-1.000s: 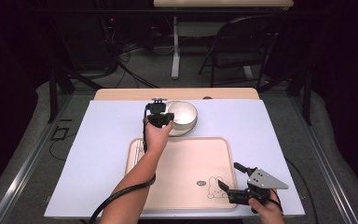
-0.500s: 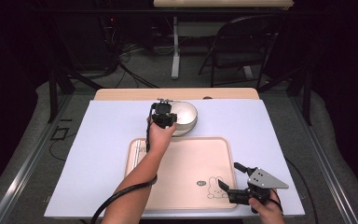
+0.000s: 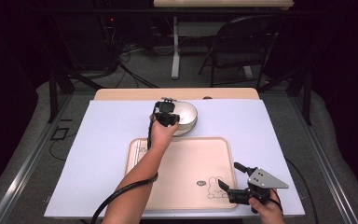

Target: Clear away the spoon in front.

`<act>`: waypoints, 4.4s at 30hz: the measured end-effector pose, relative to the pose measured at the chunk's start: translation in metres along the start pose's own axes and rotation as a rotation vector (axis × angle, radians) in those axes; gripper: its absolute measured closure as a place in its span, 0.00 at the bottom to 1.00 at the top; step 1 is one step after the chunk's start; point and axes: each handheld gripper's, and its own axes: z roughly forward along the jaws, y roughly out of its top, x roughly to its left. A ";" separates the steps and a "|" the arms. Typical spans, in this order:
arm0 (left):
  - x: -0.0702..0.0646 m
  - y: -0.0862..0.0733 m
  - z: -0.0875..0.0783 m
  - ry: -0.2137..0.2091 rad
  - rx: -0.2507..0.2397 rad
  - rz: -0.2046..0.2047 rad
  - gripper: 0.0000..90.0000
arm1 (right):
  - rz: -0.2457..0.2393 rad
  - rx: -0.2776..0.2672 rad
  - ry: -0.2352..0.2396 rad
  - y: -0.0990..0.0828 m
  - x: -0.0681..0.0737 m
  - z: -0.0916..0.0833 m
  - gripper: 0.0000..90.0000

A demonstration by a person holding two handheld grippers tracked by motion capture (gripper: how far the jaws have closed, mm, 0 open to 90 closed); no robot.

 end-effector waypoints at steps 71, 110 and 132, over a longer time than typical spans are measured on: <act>0.044 -0.012 -0.123 -0.104 -0.139 -0.014 0.94 | -0.007 0.004 -0.020 -0.002 -0.003 -0.002 0.16; 0.065 -0.128 -0.189 -0.137 -0.094 -0.030 0.94 | 0.008 0.015 -0.032 -0.003 -0.002 0.000 0.16; 0.067 -0.179 -0.172 -0.150 0.002 -0.073 0.94 | 0.008 0.017 -0.033 -0.003 -0.002 0.000 0.16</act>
